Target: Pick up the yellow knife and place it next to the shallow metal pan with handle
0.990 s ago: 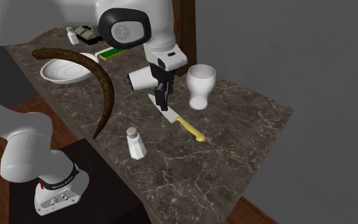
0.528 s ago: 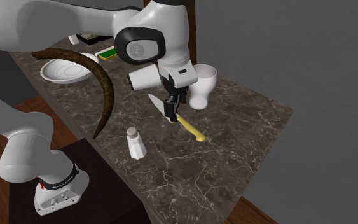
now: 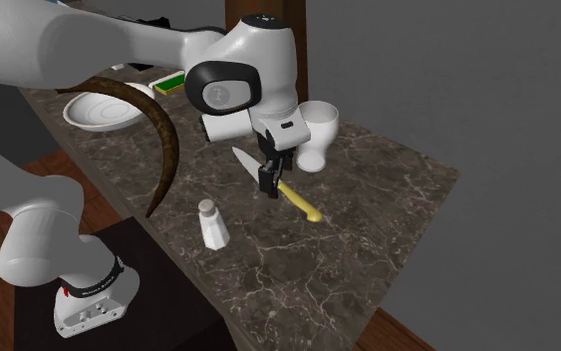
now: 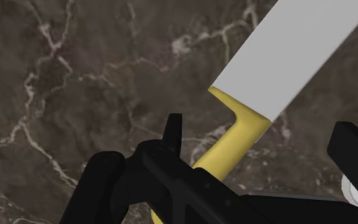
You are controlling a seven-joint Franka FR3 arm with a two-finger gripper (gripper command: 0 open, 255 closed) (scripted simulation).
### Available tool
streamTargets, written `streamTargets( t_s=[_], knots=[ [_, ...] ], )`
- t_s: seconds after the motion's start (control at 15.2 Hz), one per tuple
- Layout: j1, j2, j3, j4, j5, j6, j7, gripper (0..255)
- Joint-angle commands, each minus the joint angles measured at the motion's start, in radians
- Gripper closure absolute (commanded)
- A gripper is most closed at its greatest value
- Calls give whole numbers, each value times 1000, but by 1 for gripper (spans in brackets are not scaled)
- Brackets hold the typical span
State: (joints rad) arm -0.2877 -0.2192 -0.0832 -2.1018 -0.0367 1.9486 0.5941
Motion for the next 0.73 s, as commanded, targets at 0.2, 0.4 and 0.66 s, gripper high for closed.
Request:
streamTargets(
  t_s=[0.2, 0.4, 0.66],
  knots=[
    [0, 0, 0, -1, 0, 1, 0, 255],
    [0, 0, 0, -1, 0, 1, 0, 255],
    [0, 1, 0, 0, 0, 1, 0, 255]
  ],
)
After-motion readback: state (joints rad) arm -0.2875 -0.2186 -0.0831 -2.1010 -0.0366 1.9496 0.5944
